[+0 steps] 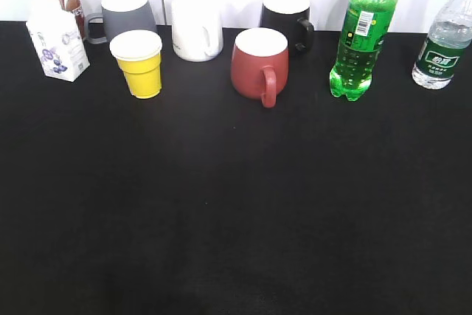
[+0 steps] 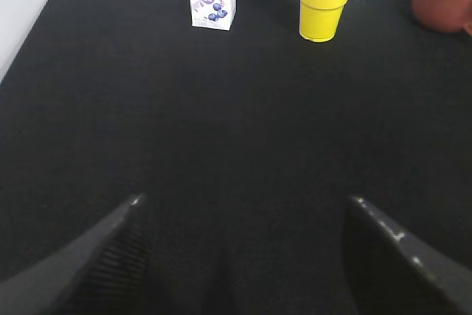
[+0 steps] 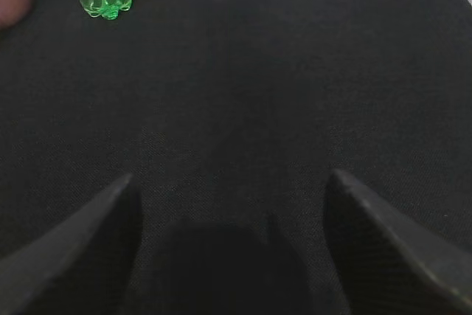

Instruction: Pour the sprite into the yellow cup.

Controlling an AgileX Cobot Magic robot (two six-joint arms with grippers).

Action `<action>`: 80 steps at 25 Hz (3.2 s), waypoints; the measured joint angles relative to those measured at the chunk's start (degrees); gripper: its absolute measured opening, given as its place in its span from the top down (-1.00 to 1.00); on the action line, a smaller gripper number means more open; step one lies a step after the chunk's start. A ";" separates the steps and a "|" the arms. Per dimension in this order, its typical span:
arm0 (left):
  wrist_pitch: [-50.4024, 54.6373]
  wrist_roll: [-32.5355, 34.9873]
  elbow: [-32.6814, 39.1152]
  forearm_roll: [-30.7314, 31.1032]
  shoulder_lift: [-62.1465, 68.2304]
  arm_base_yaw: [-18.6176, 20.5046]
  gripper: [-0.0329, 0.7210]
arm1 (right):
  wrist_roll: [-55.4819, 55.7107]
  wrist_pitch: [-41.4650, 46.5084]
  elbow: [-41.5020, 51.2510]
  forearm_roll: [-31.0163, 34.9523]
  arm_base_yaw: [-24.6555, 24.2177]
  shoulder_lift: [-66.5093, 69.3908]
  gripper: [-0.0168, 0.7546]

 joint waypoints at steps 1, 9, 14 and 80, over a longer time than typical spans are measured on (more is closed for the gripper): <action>0.00 0.00 0.00 0.00 0.00 0.00 -0.69 | 0.00 0.00 0.00 0.00 0.00 0.00 -0.56; -0.06 0.00 0.00 -0.73 0.00 0.00 -0.50 | 0.00 0.00 0.00 0.00 0.00 0.00 -0.56; -22.47 0.00 -2.13 -3.71 0.65 0.00 -0.39 | 0.00 0.00 0.00 0.00 0.00 0.00 -0.56; -130.46 -6.25 -3.39 30.64 103.37 -19.38 -0.20 | 0.00 -19.47 0.99 1.50 0.01 3.29 -0.56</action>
